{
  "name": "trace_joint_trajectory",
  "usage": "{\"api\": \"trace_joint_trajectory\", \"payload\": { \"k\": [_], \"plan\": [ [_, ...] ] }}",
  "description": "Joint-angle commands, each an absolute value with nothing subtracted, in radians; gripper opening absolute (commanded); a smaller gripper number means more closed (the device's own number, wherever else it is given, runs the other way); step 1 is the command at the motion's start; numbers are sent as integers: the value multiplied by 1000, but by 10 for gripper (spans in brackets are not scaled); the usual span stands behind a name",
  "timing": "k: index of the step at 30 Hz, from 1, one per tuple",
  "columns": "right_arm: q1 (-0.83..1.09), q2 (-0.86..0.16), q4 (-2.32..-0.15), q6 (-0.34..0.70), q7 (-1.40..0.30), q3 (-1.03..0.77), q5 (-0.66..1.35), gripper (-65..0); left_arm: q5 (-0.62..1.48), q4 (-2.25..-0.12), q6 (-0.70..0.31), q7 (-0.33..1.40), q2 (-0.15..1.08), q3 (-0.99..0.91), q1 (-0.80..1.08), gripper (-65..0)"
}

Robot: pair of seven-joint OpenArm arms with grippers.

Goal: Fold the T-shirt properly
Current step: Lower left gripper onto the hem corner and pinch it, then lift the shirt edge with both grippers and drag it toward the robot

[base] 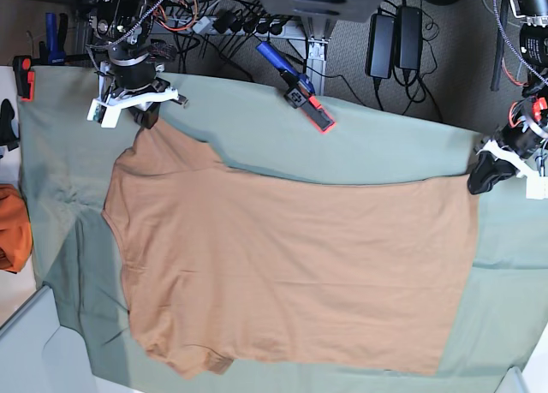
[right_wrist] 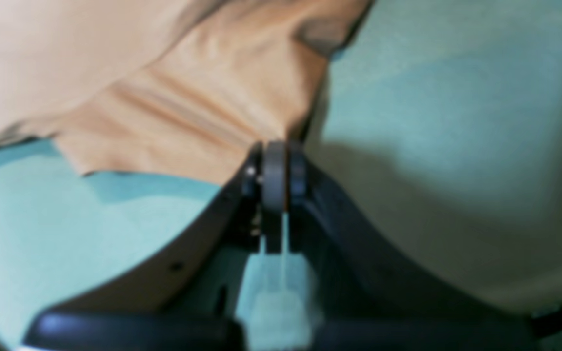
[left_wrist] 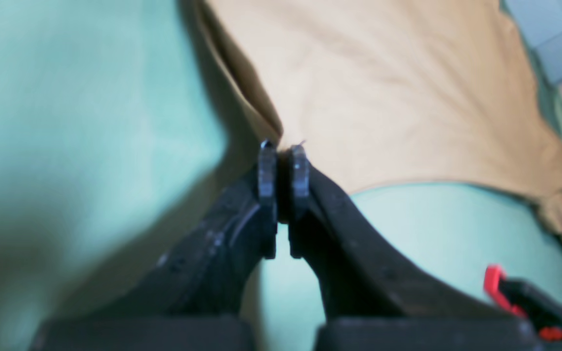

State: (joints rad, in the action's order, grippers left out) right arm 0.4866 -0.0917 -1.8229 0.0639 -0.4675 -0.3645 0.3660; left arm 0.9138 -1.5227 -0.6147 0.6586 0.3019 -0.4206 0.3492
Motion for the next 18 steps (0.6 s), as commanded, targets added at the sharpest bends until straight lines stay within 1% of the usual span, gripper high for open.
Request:
{"api": "trace_joint_trajectory", "payload": {
  "k": [1, 6, 9, 18],
  "plan": [
    [495, -100, -1860, 78, -453, -376, 380, -650, 947, -1538, -641, 640, 319, -438, 344, -650],
    [507, -100, -1932, 79, -457, -387, 408, -650, 993, -1538, -641, 661, 328, -464, 329, -650],
    [504, -100, -1967, 99, -457, -387, 408, -650, 1013, -1538, -641, 664, 342, -464, 321, -650],
    [426, -134, -1972, 150, -473, -387, 408, -650, 962, -1538, -640, 664, 352, -463, 226, -650]
  ]
}}
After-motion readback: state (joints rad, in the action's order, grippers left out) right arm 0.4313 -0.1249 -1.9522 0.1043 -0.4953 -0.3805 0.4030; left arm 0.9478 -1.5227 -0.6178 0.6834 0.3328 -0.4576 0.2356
